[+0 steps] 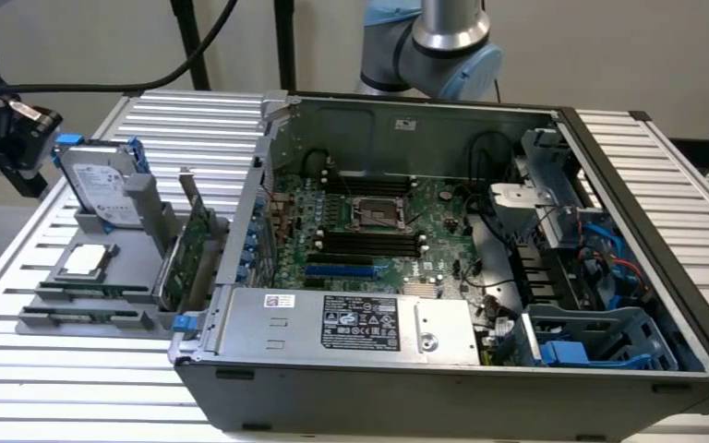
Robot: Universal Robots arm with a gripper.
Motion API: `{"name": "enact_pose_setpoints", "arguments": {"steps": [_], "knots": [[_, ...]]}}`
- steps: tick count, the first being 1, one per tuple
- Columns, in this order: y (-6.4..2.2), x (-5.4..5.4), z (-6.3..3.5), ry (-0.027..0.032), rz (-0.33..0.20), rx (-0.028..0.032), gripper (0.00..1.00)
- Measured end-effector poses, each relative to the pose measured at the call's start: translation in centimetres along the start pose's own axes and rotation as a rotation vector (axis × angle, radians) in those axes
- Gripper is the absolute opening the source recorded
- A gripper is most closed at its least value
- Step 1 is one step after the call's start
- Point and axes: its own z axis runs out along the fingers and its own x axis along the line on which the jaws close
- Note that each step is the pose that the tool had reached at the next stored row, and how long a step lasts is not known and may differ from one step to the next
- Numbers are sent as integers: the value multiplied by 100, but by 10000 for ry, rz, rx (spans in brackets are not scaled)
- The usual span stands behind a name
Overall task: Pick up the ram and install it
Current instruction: 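Pick up the ram and move it above insertion slot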
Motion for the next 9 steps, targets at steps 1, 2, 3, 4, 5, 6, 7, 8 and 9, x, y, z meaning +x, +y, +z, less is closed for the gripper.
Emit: {"name": "enact_pose_setpoints", "arguments": {"steps": [1,2,3,4,5,6,7,8,9], "knots": [[-16,-2,2,1,1,0,0],[-54,-8,6,2,0,-2,0],[-96,-14,9,5,0,-2,0],[-139,-22,13,8,-1,-1,0],[-181,-28,19,9,0,0,0],[-217,-35,28,8,0,-1,0],[-240,-40,39,8,0,0,0],[-245,-46,55,8,-19,-2,0],[-245,-46,65,17,-151,-1,0]]}}
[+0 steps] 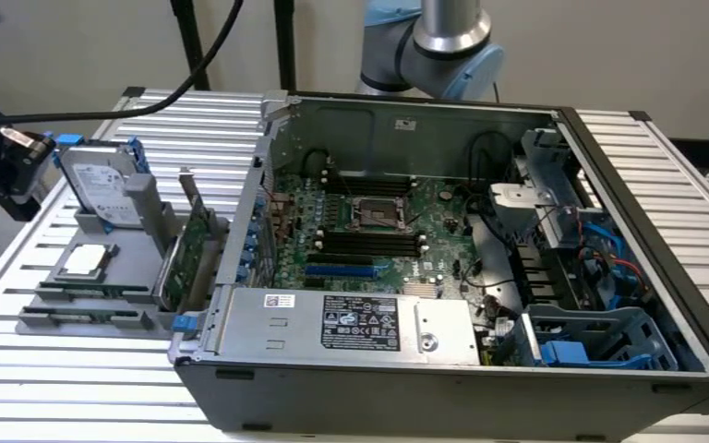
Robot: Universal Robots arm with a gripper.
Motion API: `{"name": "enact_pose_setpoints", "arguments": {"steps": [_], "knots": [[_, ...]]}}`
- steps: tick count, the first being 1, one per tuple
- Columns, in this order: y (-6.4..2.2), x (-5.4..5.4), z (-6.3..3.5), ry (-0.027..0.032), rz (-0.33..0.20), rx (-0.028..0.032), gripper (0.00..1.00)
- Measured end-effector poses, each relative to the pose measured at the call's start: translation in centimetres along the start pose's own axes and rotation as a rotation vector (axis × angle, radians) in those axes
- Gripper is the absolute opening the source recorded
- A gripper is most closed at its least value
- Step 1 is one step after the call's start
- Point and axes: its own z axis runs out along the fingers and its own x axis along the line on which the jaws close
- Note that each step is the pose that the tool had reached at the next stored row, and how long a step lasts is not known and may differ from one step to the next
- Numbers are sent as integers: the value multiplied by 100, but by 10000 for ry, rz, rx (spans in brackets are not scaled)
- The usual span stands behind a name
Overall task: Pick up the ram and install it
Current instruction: 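Pick up the ram and move it above insertion slot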
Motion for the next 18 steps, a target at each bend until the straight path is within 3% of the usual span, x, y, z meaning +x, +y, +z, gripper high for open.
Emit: {"name": "enact_pose_setpoints", "arguments": {"steps": [18], "knots": [[-11,-1,173,186,-3277,6,0]]}}
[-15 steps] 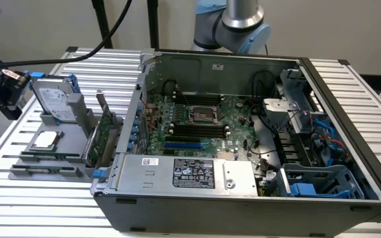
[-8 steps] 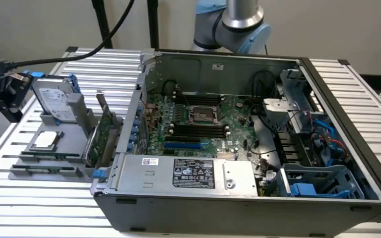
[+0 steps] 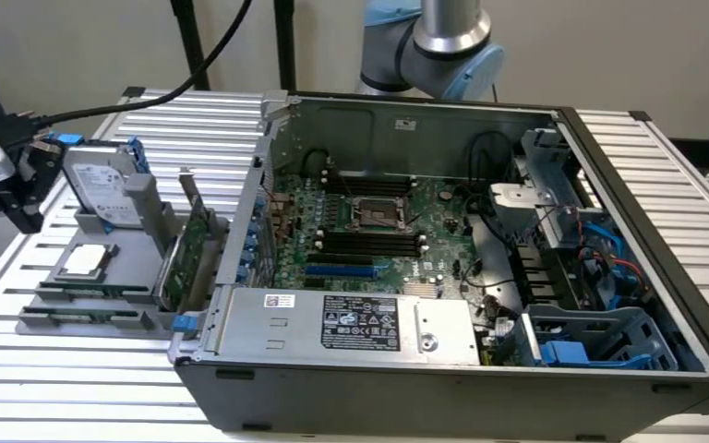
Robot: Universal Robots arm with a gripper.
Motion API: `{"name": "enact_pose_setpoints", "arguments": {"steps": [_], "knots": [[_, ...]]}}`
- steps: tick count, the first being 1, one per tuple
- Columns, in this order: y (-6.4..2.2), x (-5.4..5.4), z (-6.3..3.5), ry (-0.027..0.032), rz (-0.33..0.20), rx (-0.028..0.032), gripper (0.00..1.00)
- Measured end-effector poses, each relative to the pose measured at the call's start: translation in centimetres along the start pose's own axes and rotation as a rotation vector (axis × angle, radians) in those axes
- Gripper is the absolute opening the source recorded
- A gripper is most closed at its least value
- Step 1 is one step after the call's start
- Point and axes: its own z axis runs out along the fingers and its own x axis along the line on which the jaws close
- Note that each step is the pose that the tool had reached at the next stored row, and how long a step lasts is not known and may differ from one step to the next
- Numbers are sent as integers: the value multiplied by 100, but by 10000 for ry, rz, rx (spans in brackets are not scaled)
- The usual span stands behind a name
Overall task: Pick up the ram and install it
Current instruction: 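Pick up the ram and move it above insertion slot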
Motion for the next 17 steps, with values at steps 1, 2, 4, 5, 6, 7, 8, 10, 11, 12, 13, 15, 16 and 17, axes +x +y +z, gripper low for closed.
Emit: {"name": "enact_pose_setpoints", "arguments": {"steps": [1,2,4,5,6,7,8,10,11,12,13,15,16,17], "knots": [[-1,0,9,12,-185,3,0],[-1,0,19,21,-360,4,0],[-2,0,38,43,-728,11,0],[-3,0,49,52,-911,14,0],[-4,0,58,63,-1088,18,0],[-4,0,68,73,-1266,21,0],[-5,0,77,83,-1443,24,0],[-6,0,98,101,-1812,29,0],[-7,0,106,111,-1985,33,0],[-7,-1,115,119,-2164,35,0],[-8,0,124,126,-2342,38,0],[-8,0,141,141,-2702,44,0],[-9,0,150,147,-2884,47,0],[-9,0,159,152,-3060,50,0]]}}
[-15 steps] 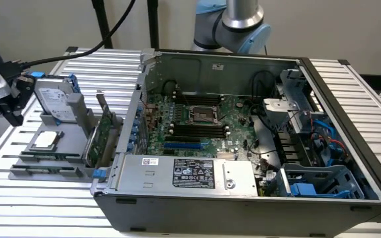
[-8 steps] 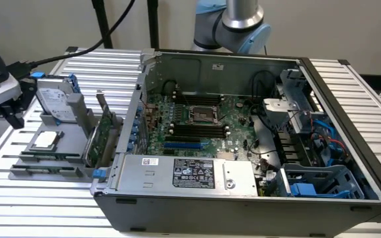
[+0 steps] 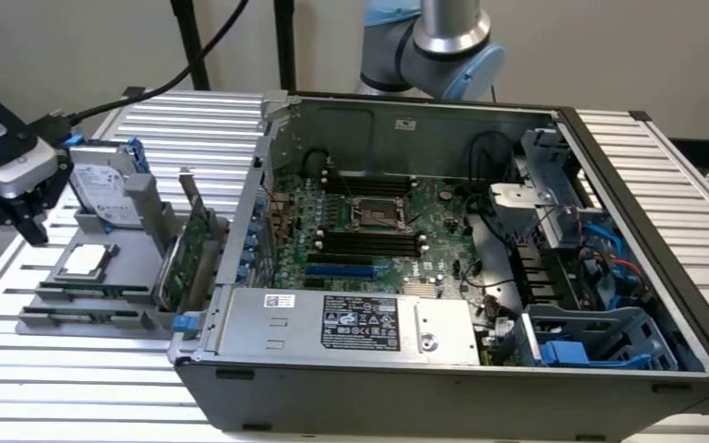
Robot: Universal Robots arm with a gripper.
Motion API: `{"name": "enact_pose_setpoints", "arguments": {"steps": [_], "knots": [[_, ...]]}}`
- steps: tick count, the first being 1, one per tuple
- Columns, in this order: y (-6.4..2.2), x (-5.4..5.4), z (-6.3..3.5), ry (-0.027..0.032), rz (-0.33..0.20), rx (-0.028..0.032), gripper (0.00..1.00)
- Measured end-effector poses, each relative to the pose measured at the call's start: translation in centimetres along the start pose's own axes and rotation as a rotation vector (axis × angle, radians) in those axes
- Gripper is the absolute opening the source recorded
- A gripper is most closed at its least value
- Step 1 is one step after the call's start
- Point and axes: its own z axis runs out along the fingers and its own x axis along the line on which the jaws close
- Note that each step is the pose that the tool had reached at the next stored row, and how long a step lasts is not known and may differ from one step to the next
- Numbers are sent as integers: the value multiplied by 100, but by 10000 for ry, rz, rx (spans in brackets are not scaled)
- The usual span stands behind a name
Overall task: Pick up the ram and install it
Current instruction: 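Pick up the ram and move it above insertion slot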
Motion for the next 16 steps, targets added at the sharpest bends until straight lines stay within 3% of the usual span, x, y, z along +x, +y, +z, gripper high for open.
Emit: {"name": "enact_pose_setpoints", "arguments": {"steps": [16], "knots": [[-8,0,150,98,-2775,56,0]]}}
